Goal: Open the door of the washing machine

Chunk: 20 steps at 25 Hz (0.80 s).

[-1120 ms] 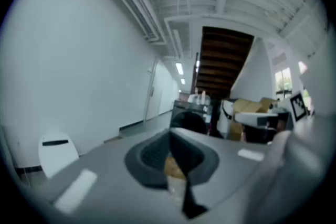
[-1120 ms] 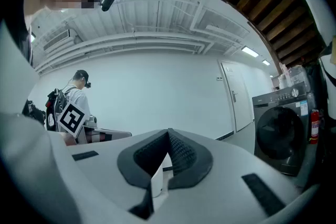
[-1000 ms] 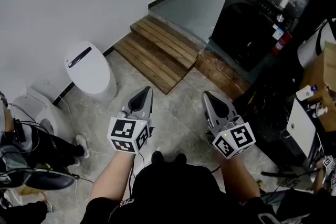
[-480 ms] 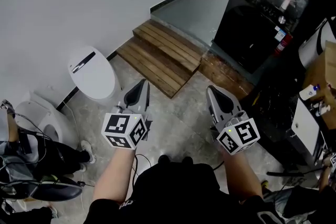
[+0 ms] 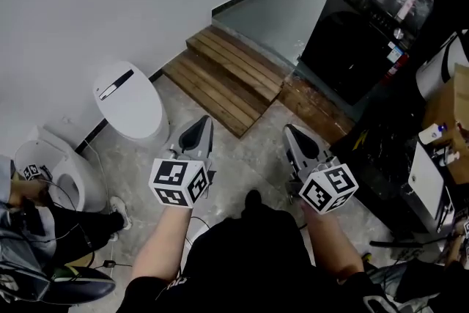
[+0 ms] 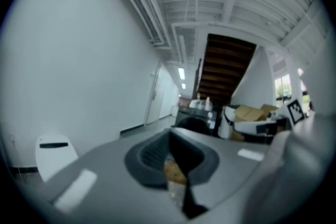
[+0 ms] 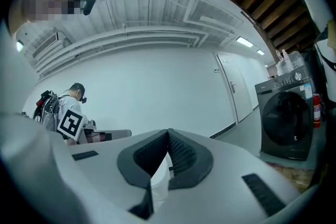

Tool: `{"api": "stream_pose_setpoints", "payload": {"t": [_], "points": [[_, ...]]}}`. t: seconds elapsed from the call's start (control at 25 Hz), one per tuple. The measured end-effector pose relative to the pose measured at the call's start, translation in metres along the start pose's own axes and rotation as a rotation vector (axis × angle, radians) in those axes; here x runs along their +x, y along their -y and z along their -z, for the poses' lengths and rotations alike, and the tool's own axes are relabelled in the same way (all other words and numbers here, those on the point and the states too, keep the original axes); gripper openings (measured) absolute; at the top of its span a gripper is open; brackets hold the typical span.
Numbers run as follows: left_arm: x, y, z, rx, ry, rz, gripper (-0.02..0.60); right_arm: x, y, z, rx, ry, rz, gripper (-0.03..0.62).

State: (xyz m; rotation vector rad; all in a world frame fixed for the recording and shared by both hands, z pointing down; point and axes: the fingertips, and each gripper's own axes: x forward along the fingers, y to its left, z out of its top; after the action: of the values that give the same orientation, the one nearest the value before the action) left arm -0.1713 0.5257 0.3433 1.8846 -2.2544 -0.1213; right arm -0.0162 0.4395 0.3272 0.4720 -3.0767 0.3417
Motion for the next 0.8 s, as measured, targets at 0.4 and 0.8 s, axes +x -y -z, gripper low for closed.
{"api": "stream_pose_setpoints", "payload": {"t": [0.4, 0.8], "points": [[0.109, 0.001, -0.009, 0.010, -0.025, 0.083, 0.005, 0.052, 0.070, -0.022, -0.006, 0.016, 0.022, -0.005], [0.263, 0.015, -0.038, 0.076, -0.038, 0.133, 0.005, 0.116, 0.191, -0.056, 0.005, 0.042, 0.023, -0.005]]}}
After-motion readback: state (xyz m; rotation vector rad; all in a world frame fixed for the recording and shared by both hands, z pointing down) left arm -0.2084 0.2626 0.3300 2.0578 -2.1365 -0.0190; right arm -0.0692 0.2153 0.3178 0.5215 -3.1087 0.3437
